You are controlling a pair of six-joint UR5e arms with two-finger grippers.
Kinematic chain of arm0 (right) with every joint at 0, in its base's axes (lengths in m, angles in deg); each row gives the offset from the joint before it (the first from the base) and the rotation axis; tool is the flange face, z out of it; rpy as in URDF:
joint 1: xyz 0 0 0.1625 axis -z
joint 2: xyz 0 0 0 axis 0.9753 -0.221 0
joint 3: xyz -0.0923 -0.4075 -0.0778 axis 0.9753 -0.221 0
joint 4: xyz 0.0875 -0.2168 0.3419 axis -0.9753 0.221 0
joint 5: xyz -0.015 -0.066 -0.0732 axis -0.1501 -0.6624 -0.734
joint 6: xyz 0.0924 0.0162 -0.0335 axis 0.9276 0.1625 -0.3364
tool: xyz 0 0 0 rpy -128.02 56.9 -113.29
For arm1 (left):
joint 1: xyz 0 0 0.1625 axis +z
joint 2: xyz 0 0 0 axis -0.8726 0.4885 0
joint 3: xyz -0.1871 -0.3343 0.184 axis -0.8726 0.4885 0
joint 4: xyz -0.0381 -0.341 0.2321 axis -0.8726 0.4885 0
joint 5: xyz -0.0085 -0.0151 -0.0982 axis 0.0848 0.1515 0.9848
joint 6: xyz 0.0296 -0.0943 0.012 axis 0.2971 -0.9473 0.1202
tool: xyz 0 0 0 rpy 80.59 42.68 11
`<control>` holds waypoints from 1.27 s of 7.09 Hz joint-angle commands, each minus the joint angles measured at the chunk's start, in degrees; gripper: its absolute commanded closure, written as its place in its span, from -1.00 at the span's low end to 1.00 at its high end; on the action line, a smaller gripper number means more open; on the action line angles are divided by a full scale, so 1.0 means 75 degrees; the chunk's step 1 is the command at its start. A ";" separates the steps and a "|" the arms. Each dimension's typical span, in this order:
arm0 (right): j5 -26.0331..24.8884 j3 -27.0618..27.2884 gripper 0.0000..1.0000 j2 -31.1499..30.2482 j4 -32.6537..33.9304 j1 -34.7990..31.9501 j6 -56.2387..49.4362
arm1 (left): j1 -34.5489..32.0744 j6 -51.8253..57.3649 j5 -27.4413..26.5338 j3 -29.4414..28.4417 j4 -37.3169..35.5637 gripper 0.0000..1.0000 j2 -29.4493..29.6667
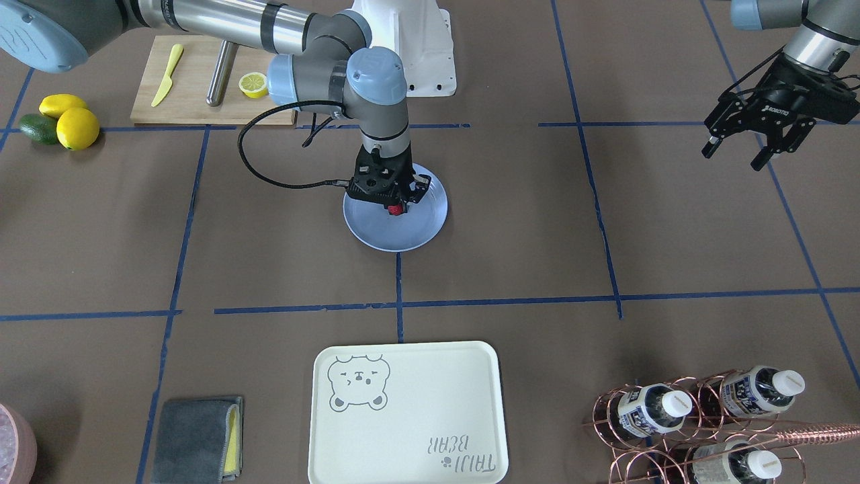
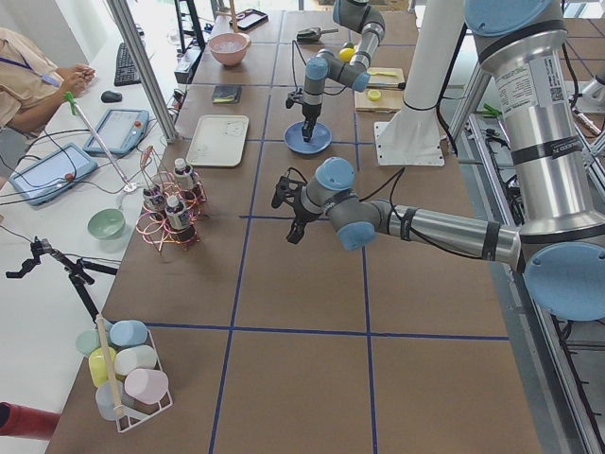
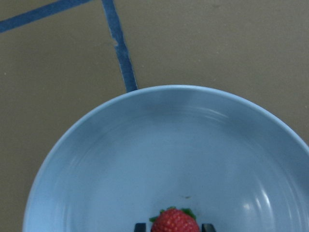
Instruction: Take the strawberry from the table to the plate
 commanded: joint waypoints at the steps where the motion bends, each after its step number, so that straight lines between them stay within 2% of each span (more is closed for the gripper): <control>1: -0.0003 0.0017 -1.00 -0.0010 0.0082 -0.0008 -0.0010 | 0.0000 0.0000 0.0000 0.0012 0.0000 -1.00 0.0004; 2: -0.0003 0.0110 -1.00 0.0002 0.0082 -0.0032 -0.0022 | 0.0000 0.0000 0.0000 0.0012 0.0000 -1.00 0.0004; 3: 0.0090 0.0505 -1.00 -0.0068 0.0116 -0.0217 -0.0033 | 0.0000 0.0000 0.0000 0.0000 0.0000 -1.00 0.0004; 4: 0.0126 0.1379 -1.00 -0.0509 0.0395 -0.0382 -0.0080 | -0.0047 0.0116 0.0023 0.0000 0.0011 -1.00 -0.0008; 5: 0.0451 0.2397 -1.00 -0.1233 0.0468 -0.0731 -0.0185 | -0.0082 0.0430 0.0221 -0.0116 0.0255 -1.00 -0.0089; 6: 0.0988 0.3324 -1.00 -0.2342 0.0375 -0.1083 -0.0836 | -0.0627 0.1431 0.0837 -0.0419 0.0374 -1.00 -0.0194; 7: 0.1156 0.4053 -1.00 -0.3456 0.0351 -0.1435 -0.1712 | -0.1689 0.2926 0.1516 -0.1037 0.0328 -1.00 -0.0160; 8: 0.1146 0.4362 -1.00 -0.4325 0.0177 -0.1798 -0.2162 | -0.2535 0.4078 0.1929 -0.1553 0.0293 -1.00 -0.0090; 9: 0.1610 0.4446 -1.00 -0.5355 -0.0660 -0.2474 -0.2909 | -0.3100 0.4797 0.2084 -0.1941 0.0270 -1.00 -0.0043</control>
